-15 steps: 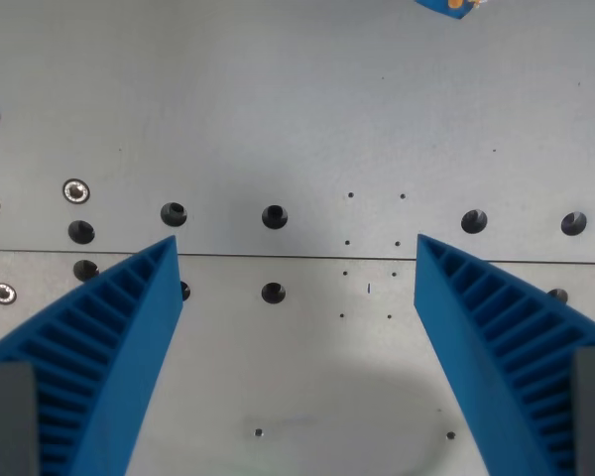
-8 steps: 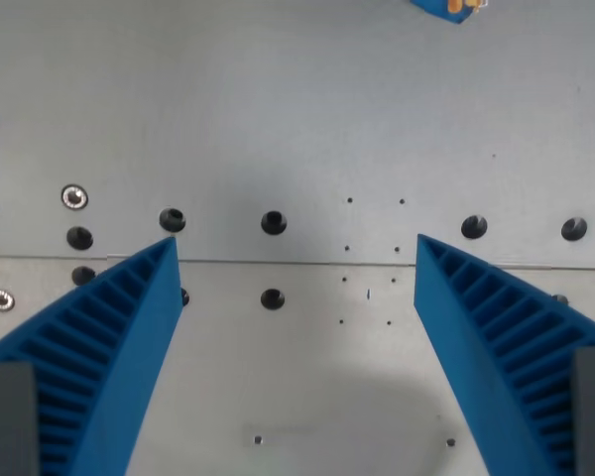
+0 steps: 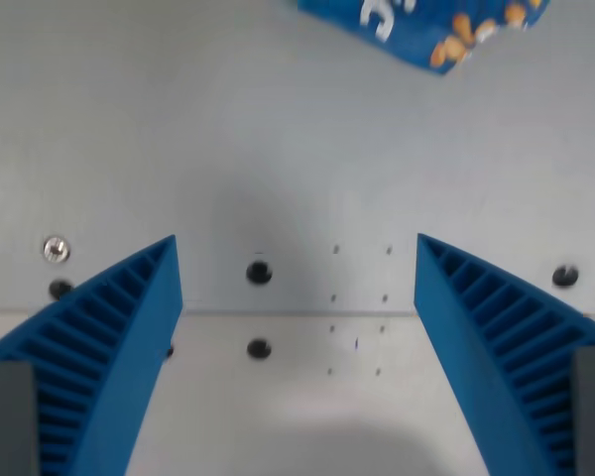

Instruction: Move above the blue bag

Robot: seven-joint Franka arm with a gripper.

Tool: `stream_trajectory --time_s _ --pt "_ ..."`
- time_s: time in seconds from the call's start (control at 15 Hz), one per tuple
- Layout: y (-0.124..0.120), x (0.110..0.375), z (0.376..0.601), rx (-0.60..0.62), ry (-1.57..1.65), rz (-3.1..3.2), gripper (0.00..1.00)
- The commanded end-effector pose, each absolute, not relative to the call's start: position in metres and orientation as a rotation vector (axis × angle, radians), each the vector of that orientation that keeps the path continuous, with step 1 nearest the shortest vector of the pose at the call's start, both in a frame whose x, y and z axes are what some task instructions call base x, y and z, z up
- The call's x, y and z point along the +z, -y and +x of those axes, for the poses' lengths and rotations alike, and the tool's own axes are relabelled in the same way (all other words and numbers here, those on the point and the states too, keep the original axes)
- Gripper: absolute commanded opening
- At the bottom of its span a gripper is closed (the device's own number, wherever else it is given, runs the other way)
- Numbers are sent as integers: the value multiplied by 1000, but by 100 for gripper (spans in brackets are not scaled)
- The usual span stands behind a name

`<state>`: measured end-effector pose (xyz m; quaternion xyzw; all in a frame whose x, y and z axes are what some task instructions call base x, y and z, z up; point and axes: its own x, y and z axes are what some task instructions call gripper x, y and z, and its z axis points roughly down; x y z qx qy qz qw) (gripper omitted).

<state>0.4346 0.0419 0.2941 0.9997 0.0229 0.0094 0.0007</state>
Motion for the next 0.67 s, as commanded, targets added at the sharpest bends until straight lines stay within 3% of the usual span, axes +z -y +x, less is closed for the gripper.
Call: stream_trajectory --time_s 0.07,0.67 --pt "-34 290 456 -35 -86 3124 100" --pt "-14 259 501 16 -68 3118 100"
